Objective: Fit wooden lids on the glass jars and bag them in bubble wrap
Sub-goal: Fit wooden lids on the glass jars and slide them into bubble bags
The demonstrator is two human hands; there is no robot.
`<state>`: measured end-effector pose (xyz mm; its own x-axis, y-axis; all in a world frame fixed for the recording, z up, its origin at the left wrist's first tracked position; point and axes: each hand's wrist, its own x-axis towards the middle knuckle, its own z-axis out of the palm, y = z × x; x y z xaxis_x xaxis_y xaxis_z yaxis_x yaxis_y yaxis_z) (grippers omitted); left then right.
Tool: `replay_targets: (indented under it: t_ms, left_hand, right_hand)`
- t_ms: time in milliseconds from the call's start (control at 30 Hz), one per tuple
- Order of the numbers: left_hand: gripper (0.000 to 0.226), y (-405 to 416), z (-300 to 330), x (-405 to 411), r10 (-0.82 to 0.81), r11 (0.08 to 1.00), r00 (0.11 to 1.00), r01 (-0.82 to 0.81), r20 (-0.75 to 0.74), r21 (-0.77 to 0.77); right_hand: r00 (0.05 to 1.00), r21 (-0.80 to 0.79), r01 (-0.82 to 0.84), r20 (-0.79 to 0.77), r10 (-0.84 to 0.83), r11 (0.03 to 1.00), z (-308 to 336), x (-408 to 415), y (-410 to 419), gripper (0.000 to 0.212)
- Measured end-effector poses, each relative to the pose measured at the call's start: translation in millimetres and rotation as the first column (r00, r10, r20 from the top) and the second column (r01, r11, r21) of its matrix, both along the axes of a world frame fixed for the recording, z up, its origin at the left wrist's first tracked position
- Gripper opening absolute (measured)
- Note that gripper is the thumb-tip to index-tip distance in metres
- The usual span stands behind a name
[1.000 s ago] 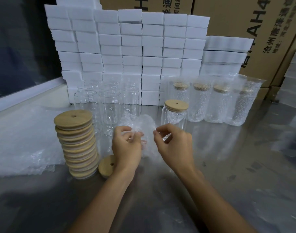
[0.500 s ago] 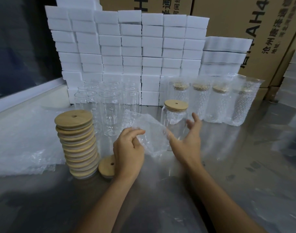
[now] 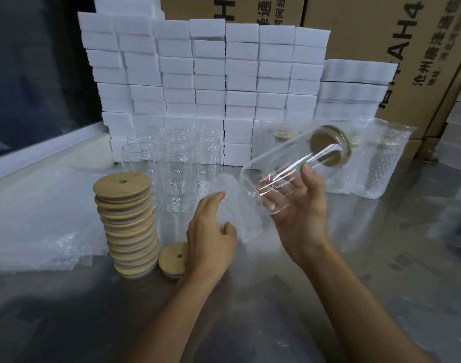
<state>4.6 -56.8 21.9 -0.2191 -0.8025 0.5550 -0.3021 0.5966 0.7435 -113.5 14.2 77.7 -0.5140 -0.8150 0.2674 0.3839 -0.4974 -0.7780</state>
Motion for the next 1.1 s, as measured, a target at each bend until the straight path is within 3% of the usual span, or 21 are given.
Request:
replay_targets:
  t_ms: [100,167,267,333,433,533,700,833,967,1100]
  left_hand:
    - [0.056,0,-1,-2,0.012,1.000,1.000,-0.012,0.009,-0.002]
    - [0.047,-2,-2,-2,0.018,1.000,1.000,-0.018,-0.001,0.010]
    - [0.066,-5,-1,-1,0.030,0.998,1.000,-0.029,-0.006,0.053]
    - [0.073,-4,-1,-1,-0.008,0.998,0.998,0.012,-0.055,0.068]
    - [0.079,-1,-3,-3,-0.071,0.994,0.995,0.076,-0.072,0.073]
    - [0.083,-2,-5,-4,-0.092,0.991,0.993,0.099,-0.073,0.088]
    - [0.076,-8,-7,-3,-0.019,0.992,0.998,0.026,-0.065,0.120]
    - [0.071,-9,-7,-4,0.029,0.998,0.999,-0.027,-0.037,0.061]
    - [0.070,-9,-8,-3,0.027,0.999,0.999,-0.028,0.037,0.037]
    - [0.086,-4,-8,-1,0.003,0.997,0.999,-0.005,0.032,0.075]
  right_hand:
    - [0.970,0.053,-0.244,0.011,0.244,0.968,6,22,2,0.091]
    - [0.964,0.107,-0.266,0.032,0.264,0.958,5,33,0,0.095]
    - [0.980,0.204,-0.194,0.002,0.198,0.959,-6,35,-5,0.092]
    - [0.993,0.254,-0.079,-0.062,0.098,0.964,-12,30,-9,0.079]
    - [0.996,0.252,0.051,-0.080,-0.031,0.966,-17,21,-11,0.069]
    - [0.988,0.217,0.058,-0.153,-0.025,0.974,-25,15,-13,0.069]
    - [0.856,0.117,0.068,-0.517,0.003,0.991,-30,17,-17,0.063]
    - [0.777,0.133,0.123,-0.630,-0.013,0.983,-35,17,-20,0.066]
    - [0.798,0.224,0.051,-0.596,0.095,0.973,-29,16,-12,0.042]
    - [0.866,0.353,-0.141,-0.409,0.288,0.925,-19,10,-9,0.033]
